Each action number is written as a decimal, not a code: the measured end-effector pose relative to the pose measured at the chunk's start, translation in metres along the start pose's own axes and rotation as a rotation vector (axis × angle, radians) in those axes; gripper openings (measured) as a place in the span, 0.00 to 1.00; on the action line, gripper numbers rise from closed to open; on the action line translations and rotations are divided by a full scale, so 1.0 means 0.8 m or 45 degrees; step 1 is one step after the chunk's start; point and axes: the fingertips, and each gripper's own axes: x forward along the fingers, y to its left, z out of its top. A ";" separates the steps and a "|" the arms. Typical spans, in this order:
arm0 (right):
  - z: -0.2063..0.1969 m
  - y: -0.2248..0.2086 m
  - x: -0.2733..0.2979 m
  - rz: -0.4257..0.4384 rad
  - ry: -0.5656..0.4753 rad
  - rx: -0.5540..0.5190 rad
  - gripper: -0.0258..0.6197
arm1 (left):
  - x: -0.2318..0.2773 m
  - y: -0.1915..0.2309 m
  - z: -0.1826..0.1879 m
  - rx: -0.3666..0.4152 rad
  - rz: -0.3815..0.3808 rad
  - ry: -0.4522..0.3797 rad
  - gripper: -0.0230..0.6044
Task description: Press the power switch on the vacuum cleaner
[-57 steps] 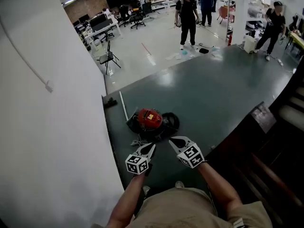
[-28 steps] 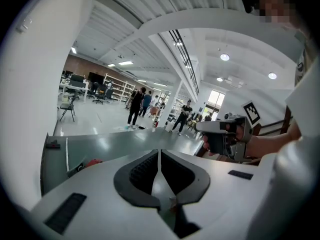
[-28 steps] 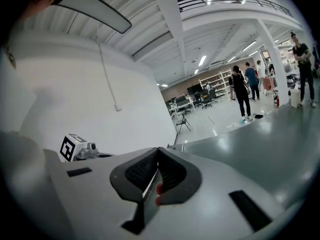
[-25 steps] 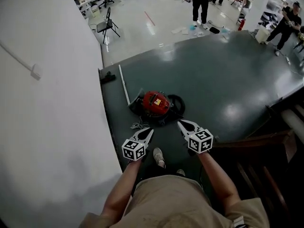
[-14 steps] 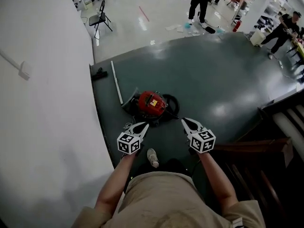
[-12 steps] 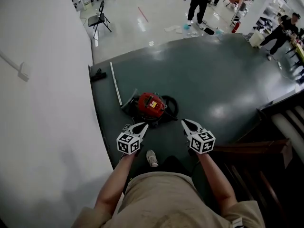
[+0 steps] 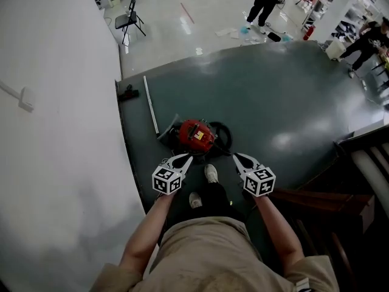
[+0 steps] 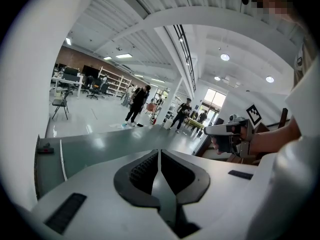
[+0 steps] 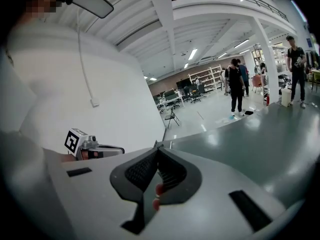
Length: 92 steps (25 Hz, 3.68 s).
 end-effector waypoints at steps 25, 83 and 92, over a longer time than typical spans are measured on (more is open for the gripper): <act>-0.021 -0.198 0.261 0.076 0.350 -0.201 0.06 | 0.190 0.130 0.025 -0.072 0.185 0.282 0.05; -0.470 -0.325 0.623 -0.038 1.055 -0.664 0.06 | 0.370 0.394 -0.260 -0.074 0.145 0.635 0.04; -0.469 -0.332 0.622 -0.043 1.079 -0.684 0.06 | 0.371 0.384 -0.259 -0.056 0.111 0.624 0.04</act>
